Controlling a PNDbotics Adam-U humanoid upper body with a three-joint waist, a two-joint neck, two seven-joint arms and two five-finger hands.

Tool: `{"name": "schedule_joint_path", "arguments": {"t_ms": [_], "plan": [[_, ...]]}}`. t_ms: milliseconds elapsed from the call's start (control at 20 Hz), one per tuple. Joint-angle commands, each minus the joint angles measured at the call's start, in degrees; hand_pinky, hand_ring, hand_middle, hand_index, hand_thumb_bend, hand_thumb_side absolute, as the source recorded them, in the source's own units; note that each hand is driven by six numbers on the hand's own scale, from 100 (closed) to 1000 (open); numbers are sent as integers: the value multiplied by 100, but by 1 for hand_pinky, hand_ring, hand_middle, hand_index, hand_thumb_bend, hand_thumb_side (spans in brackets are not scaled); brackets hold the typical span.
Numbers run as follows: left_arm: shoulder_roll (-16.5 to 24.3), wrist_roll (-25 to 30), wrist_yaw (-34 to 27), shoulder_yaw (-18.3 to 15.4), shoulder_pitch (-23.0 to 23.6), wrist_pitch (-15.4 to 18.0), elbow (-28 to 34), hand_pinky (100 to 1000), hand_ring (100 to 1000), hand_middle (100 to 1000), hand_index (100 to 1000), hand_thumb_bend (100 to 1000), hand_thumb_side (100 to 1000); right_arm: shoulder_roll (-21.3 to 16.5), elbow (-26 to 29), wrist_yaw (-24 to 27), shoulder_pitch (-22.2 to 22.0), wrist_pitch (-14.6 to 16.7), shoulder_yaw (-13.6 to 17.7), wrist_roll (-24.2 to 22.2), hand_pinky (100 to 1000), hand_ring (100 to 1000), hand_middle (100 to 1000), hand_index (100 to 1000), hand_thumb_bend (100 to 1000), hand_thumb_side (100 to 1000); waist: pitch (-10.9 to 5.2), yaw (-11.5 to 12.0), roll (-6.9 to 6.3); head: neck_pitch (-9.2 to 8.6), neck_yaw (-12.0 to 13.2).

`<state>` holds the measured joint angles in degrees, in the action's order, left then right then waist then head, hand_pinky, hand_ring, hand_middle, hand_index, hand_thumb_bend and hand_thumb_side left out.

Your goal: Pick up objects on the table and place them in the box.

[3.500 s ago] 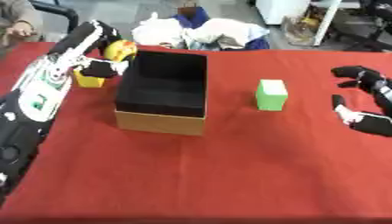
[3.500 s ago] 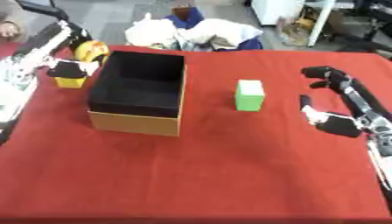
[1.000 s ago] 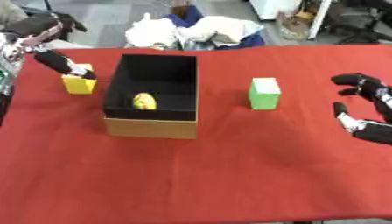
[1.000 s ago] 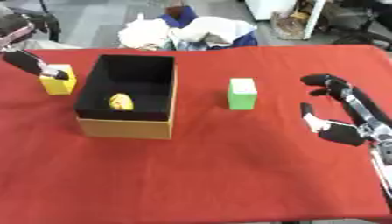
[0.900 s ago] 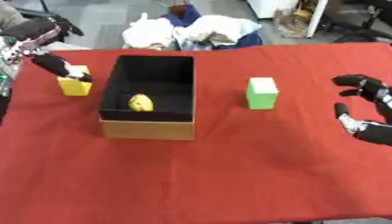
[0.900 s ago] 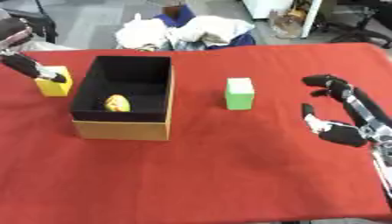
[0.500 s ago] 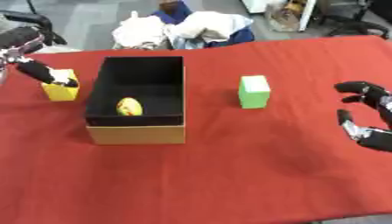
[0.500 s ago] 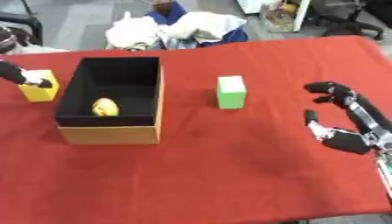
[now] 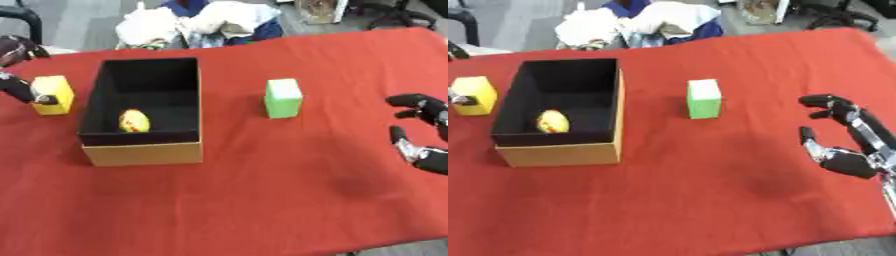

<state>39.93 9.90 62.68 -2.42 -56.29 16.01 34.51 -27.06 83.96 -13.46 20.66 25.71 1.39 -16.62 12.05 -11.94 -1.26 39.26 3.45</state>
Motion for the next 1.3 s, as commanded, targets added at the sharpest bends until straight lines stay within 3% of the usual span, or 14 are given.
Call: {"name": "schedule_joint_path", "arguments": {"t_ms": [50, 250, 550, 700, 800, 900, 1300], "plan": [[192, -165, 93, -64, -66, -87, -2, 763, 759, 732, 807, 678, 186, -173, 68, 13, 91, 22, 48, 8, 788, 884, 826, 891, 100, 357, -57, -19, 17, -72, 22], [86, -313, 250, -50, -66, -220, -55, 752, 750, 718, 802, 650, 164, -161, 57, 15, 87, 28, 50, 14, 788, 884, 826, 890, 100, 369, 18, -21, 29, -70, 20], [-31, -117, 388, -19, -50, -260, -177, 732, 726, 693, 791, 613, 209, -142, 51, 10, 117, 35, 47, 12, 788, 884, 826, 890, 100, 378, 90, -25, 27, -49, 20], [-44, -28, 410, -28, -39, -299, -172, 666, 607, 590, 726, 594, 171, -141, 46, 7, 113, 31, 48, 10, 788, 884, 826, 890, 100, 385, 89, -21, 21, -38, 15], [-47, -120, 422, -40, -34, -356, -127, 628, 547, 523, 673, 570, 107, -136, 42, 10, 104, 29, 53, 14, 788, 884, 826, 890, 100, 384, 71, -8, 20, -28, 12], [-49, -316, 387, -52, -31, -416, -45, 597, 506, 478, 625, 553, 100, -127, 37, 11, 89, 27, 54, 13, 788, 884, 826, 890, 100, 382, 37, 18, 21, -14, 12], [6, -502, 16, 52, -53, -334, 479, 587, 489, 460, 606, 513, 100, -108, 22, 14, 7, 6, 64, -4, 789, 884, 825, 890, 100, 368, -181, 180, 25, 75, -7]]}}
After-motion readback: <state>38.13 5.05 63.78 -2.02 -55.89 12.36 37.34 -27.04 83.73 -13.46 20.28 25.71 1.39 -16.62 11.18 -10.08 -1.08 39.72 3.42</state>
